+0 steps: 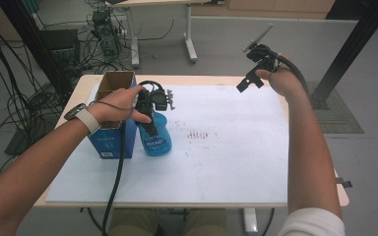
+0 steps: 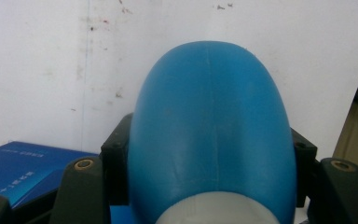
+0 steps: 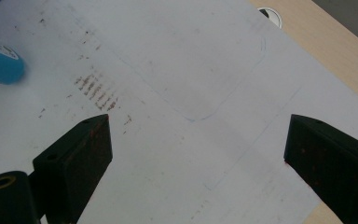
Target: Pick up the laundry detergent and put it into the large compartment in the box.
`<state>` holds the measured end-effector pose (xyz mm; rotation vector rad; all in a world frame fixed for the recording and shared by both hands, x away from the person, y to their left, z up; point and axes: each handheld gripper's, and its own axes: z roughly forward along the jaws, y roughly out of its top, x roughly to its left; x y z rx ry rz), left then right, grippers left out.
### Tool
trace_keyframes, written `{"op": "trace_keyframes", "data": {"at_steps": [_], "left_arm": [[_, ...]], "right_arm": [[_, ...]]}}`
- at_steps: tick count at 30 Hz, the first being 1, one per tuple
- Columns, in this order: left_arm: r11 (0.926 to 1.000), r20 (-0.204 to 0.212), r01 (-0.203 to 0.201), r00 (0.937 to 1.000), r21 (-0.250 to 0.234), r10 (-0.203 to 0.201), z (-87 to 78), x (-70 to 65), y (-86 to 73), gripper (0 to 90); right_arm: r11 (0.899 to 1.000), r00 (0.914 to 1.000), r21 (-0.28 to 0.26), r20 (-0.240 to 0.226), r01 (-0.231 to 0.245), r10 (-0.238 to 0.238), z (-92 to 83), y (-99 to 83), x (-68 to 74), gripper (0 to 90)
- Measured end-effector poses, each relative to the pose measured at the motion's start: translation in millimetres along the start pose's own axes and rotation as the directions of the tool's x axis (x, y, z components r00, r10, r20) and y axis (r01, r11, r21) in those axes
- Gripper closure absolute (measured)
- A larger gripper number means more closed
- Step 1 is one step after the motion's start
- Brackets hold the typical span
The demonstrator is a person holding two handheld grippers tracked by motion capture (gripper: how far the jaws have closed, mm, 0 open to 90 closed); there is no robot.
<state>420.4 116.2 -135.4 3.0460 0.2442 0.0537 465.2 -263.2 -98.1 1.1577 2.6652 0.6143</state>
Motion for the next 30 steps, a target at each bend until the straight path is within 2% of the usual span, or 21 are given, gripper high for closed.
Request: {"op": "trace_keyframes", "data": {"at_steps": [5, 10, 15, 19, 25, 30], "left_arm": [[0.9999, 0.003, 0.012, 0.9999, -0.001, -0.012, -12.5, -2.9, 0.6, 38.4], [0.9992, -0.014, 0.040, 0.9991, 0.004, -0.040, -27.0, -11.3, 3.2, 38.3], [0.9962, -0.007, 0.086, 0.9963, 0.010, -0.086, -44.6, -14.8, 6.8, 38.3], [0.9902, -0.019, 0.140, 0.9901, 0.011, -0.139, -61.0, -21.6, 10.6, 38.3], [0.9822, -0.021, 0.187, 0.9822, 0.015, -0.187, -84.1, -24.3, 14.2, 38.3], [0.9633, -0.026, 0.268, 0.9630, 0.006, -0.268, -100.4, -25.1, 14.1, 38.3]], "right_arm": [[1.000, 1.0000, -0.003, 0.001, -0.003, 0.003, -2.5, -1.4, 1.5, 7.5], [1.000, 1.0000, -0.012, 0.003, 0.000, 0.000, -5.1, -4.0, 2.3, 7.5], [1.000, 1.0000, -0.015, 0.004, -0.001, 0.001, -8.1, -6.3, 3.2, 7.5], [1.000, 1.0000, -0.019, 0.005, -0.002, 0.002, -10.4, -8.4, 3.8, 7.5], [1.000, 1.0000, -0.026, 0.006, -0.005, 0.005, -14.4, -12.2, 4.1, 7.5], [0.999, 0.9999, -0.036, 0.006, -0.011, 0.011, -17.3, -16.9, 4.2, 7.5]]}}
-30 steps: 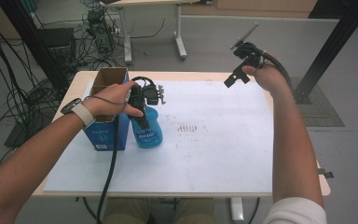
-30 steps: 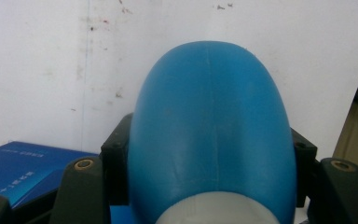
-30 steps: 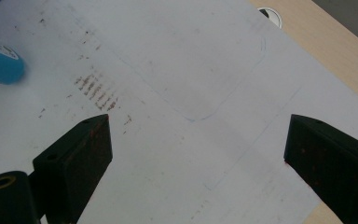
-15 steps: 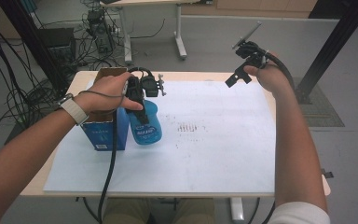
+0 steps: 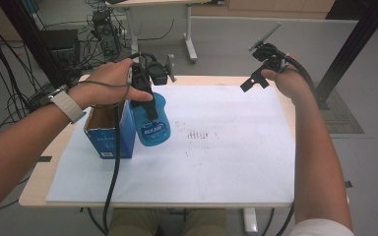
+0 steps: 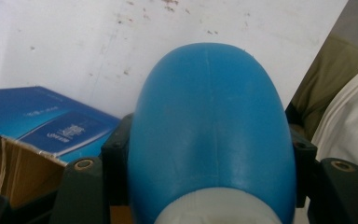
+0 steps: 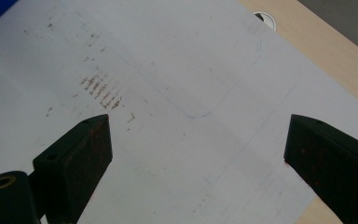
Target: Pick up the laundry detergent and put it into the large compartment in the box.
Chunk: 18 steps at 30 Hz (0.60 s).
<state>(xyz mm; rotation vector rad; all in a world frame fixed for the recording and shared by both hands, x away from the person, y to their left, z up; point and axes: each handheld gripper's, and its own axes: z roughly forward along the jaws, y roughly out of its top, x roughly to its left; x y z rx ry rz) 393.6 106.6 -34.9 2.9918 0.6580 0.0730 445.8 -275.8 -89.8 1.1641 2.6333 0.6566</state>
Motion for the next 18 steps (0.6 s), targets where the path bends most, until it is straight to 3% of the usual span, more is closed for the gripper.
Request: {"op": "trace_keyframes", "data": {"at_steps": [8, 18], "left_arm": [[0.9962, -0.048, 0.087, 0.9951, 0.006, -0.086, -32.8, -5.2, -0.1, 38.3], [0.9738, -0.071, 0.227, 0.9717, 0.016, -0.225, -81.9, -4.3, 0.2, 38.3]], "right_arm": [[1.000, 0.9999, -0.006, -0.002, -0.011, 0.011, -3.2, -7.3, -2.2, 7.5], [0.999, 0.9999, -0.030, 0.005, -0.015, 0.015, -8.7, -11.4, -0.2, 7.6]]}}
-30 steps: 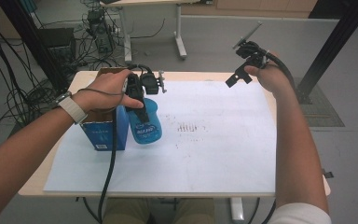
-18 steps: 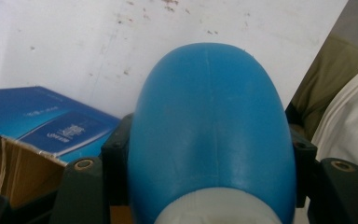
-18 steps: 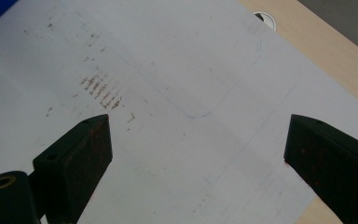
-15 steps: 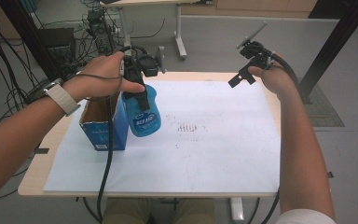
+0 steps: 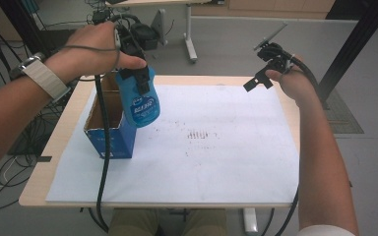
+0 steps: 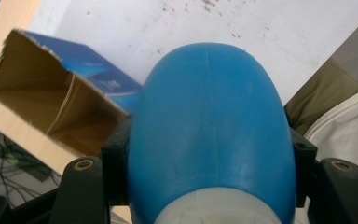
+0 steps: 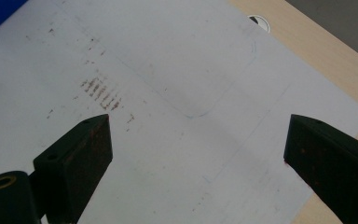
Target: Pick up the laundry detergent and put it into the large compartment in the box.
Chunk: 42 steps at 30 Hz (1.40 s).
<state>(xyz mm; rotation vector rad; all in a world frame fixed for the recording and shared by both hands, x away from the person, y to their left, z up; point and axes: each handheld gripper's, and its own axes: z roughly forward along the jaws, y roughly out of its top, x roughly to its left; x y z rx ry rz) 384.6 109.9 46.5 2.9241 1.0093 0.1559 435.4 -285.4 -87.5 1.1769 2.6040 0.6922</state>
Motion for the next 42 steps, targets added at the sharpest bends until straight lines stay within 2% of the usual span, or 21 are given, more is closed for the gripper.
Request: {"op": "trace_keyframes", "data": {"at_steps": [5, 10, 14, 16, 17, 18, 25, 27, 30, 32, 33, 37, 38, 40, 42], "left_arm": [[0.9985, 0.018, 0.054, 0.9984, -0.010, -0.053, -20.4, 8.7, -3.5, 38.3], [0.9923, 0.030, 0.123, 0.9920, -0.012, -0.123, -36.2, 18.1, -6.3, 38.3], [0.9811, 0.034, 0.193, 0.9808, -0.018, -0.192, -44.0, 27.4, -10.2, 38.3], [0.9781, 0.032, 0.208, 0.9776, -0.008, -0.208, -46.2, 31.1, -9.9, 38.3], [0.9731, 0.033, 0.230, 0.9727, -0.007, -0.230, -46.9, 32.4, -10.5, 38.3], [0.9725, 0.034, 0.233, 0.9719, 0.005, -0.233, -48.8, 35.5, -9.5, 38.3], [0.9483, 0.049, 0.317, 0.9474, -0.011, -0.316, -64.5, 49.0, -19.4, 38.3], [0.9399, 0.050, 0.341, 0.9391, -0.015, -0.340, -68.3, 52.2, -22.3, 38.3], [0.9225, 0.050, 0.386, 0.9217, -0.013, -0.385, -72.2, 57.8, -25.7, 38.3], [0.9143, 0.046, 0.405, 0.9134, -0.002, -0.404, -74.5, 61.7, -25.5, 38.3], [0.9068, 0.044, 0.422, 0.9059, -0.003, -0.421, -75.7, 63.1, -26.4, 38.3], [0.8930, 0.050, 0.450, 0.8920, -0.005, -0.449, -79.2, 71.9, -31.5, 38.3], [0.8872, 0.055, 0.461, 0.8861, -0.007, -0.460, -79.5, 74.8, -33.9, 38.3], [0.8710, 0.061, 0.491, 0.8694, -0.001, -0.490, -79.4, 80.9, -37.4, 38.3], [0.8513, 0.059, 0.525, 0.8501, -0.007, -0.523, -78.0, 84.2, -41.2, 38.3]], "right_arm": [[1.000, 1.0000, 0.000, 0.000, 0.005, -0.005, -0.9, 0.0, 1.2, 7.6], [1.000, 0.9999, -0.012, 0.011, 0.000, 0.000, -3.8, -2.7, 2.2, 7.6], [1.000, 0.9999, -0.017, 0.013, -0.001, 0.001, -5.4, -4.2, 2.4, 7.6], [1.000, 0.9999, -0.017, 0.014, -0.001, 0.002, -5.9, -4.6, 2.2, 7.6], [1.000, 0.9999, -0.018, 0.014, -0.001, 0.002, -6.1, -4.8, 2.2, 7.6], [1.000, 0.9999, -0.018, 0.013, -0.001, 0.002, -6.0, -4.8, 2.3, 7.7], [1.000, 0.9999, -0.021, 0.013, 0.000, 0.000, -6.4, -5.2, 2.2, 7.7], [1.000, 0.9999, -0.023, 0.013, 0.001, -0.001, -6.4, -5.4, 2.2, 7.7], [1.000, 0.9999, -0.023, 0.013, -0.002, 0.002, -6.9, -5.3, 2.4, 7.7], [1.000, 0.9999, -0.023, 0.015, -0.002, 0.002, -7.0, -5.1, 2.4, 7.7], [1.000, 0.9999, -0.023, 0.015, -0.002, 0.002, -6.8, -4.9, 2.4, 7.7], [1.000, 0.9999, -0.024, 0.011, 0.000, 0.000, -4.9, -3.3, 3.1, 7.7], [1.000, 0.9999, -0.025, 0.012, 0.003, -0.002, -4.7, -3.2, 3.5, 7.7], [1.000, 0.9999, -0.027, 0.010, 0.003, -0.003, -4.5, -2.7, 3.5, 7.7], [1.000, 0.9999, -0.027, 0.011, 0.005, -0.004, -4.1, -2.3, 3.5, 7.7]]}}
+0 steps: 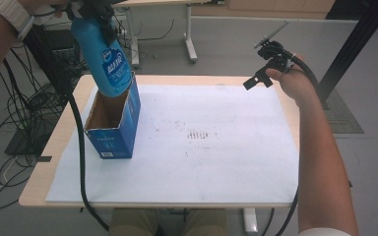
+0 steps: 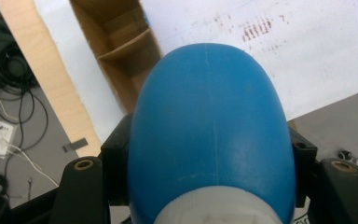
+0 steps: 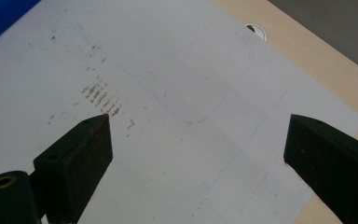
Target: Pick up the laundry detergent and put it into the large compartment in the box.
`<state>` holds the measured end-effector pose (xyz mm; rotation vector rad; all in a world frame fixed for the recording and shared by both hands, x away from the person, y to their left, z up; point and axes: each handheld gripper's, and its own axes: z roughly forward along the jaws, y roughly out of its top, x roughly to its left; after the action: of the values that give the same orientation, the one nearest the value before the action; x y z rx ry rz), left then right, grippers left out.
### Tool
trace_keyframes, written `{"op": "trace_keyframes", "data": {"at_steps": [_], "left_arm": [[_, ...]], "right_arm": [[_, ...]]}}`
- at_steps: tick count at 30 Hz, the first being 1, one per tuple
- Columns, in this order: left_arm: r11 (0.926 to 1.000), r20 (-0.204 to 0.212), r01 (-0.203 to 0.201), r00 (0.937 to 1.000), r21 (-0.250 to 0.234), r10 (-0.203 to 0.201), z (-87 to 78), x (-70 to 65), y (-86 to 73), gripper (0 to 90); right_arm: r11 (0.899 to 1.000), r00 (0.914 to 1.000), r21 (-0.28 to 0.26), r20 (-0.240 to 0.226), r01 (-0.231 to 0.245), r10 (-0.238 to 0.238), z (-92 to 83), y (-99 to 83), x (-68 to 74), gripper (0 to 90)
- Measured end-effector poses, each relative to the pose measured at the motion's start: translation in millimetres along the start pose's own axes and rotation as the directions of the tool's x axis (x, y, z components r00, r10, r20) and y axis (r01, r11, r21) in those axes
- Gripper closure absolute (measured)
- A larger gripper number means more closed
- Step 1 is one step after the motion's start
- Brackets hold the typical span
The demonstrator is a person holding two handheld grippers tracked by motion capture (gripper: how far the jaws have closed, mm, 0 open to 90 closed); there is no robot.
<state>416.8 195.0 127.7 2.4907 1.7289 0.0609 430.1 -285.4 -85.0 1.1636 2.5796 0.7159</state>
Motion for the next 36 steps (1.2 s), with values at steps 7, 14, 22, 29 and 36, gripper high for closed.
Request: {"op": "trace_keyframes", "data": {"at_steps": [7, 14, 22, 29, 36], "left_arm": [[0.9946, -0.010, 0.101, 0.9948, 0.021, -0.101, 4.1, 18.9, 2.9, 38.3], [0.9842, -0.012, 0.176, 0.9843, 0.013, -0.176, 2.6, 37.7, -2.6, 38.2], [0.9752, -0.017, 0.221, 0.9752, 0.016, -0.220, 7.3, 50.4, -5.4, 38.2], [0.9675, -0.018, 0.252, 0.9676, 0.020, -0.252, 13.8, 57.5, -5.4, 38.2], [0.9621, -0.026, 0.272, 0.9621, 0.020, -0.271, 18.9, 62.0, -5.4, 38.2]], "right_arm": [[1.000, 1.0000, 0.002, 0.000, 0.001, -0.001, 2.1, 1.3, 0.2, 7.7], [1.000, 1.0000, 0.000, -0.002, 0.001, -0.001, 2.6, 1.1, -0.9, 7.7], [1.000, 1.0000, 0.002, -0.003, 0.002, -0.002, 4.2, 1.7, -1.2, 7.7], [1.000, 1.0000, 0.006, -0.007, 0.002, -0.002, 6.8, 2.5, -1.2, 7.7], [1.000, 1.0000, 0.004, -0.008, -0.001, 0.001, 6.0, 1.7, -2.2, 7.7]]}}
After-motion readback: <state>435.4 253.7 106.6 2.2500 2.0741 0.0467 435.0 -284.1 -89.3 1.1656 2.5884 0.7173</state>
